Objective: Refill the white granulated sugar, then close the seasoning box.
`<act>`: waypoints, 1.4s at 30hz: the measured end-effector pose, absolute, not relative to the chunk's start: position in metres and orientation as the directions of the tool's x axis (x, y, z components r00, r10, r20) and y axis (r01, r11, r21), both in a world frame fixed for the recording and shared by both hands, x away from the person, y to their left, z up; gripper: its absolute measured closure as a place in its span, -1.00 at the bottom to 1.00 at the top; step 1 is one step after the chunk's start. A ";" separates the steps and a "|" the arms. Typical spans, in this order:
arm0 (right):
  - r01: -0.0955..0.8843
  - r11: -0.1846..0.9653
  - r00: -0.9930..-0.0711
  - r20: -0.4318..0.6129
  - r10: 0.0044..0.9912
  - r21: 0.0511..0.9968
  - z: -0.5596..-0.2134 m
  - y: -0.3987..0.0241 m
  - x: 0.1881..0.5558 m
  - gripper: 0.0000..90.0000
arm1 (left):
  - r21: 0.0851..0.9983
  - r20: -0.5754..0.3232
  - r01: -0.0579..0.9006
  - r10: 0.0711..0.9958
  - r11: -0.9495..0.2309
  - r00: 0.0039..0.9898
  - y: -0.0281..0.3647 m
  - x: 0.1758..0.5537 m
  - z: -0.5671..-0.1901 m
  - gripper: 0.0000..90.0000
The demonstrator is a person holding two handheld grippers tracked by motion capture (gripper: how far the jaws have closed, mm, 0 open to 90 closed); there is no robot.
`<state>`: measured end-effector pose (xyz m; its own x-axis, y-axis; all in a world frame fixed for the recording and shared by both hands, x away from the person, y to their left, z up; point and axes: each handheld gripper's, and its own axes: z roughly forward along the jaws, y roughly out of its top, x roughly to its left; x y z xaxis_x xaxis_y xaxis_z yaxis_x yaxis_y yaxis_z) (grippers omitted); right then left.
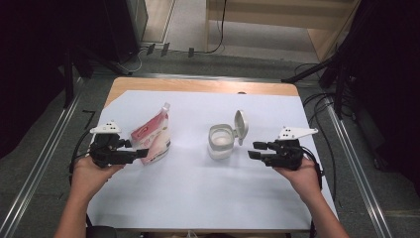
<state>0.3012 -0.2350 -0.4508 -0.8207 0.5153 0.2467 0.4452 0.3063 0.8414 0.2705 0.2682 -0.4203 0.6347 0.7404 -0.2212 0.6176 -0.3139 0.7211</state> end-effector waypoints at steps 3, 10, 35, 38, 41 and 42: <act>0.449 0.296 -0.811 0.246 0.531 0.843 -0.449 -0.237 0.304 0.27 | 0.723 -0.225 0.615 0.735 -0.315 0.640 0.272 0.269 -0.421 -0.09; 0.451 0.275 -0.803 0.251 0.540 0.849 -0.440 -0.237 0.310 0.37 | 0.727 -0.226 0.617 0.744 -0.301 0.629 0.280 0.264 -0.421 -0.22; 0.503 0.238 -0.779 0.317 0.542 0.831 -0.425 -0.222 0.353 1.00 | 0.706 -0.254 0.655 0.766 -0.270 0.590 0.297 0.261 -0.428 -0.20; 0.508 0.243 -0.777 0.317 0.544 0.827 -0.426 -0.221 0.354 1.00 | 0.705 -0.239 0.650 0.768 -0.284 0.594 0.295 0.260 -0.428 -0.19; 0.513 0.241 -0.775 0.325 0.542 0.824 -0.425 -0.219 0.357 1.00 | 0.702 -0.241 0.653 0.767 -0.285 0.594 0.295 0.259 -0.429 -0.19; 0.519 0.240 -0.774 0.333 0.539 0.820 -0.424 -0.217 0.358 1.00 | 0.700 -0.241 0.654 0.767 -0.287 0.594 0.295 0.258 -0.429 -0.19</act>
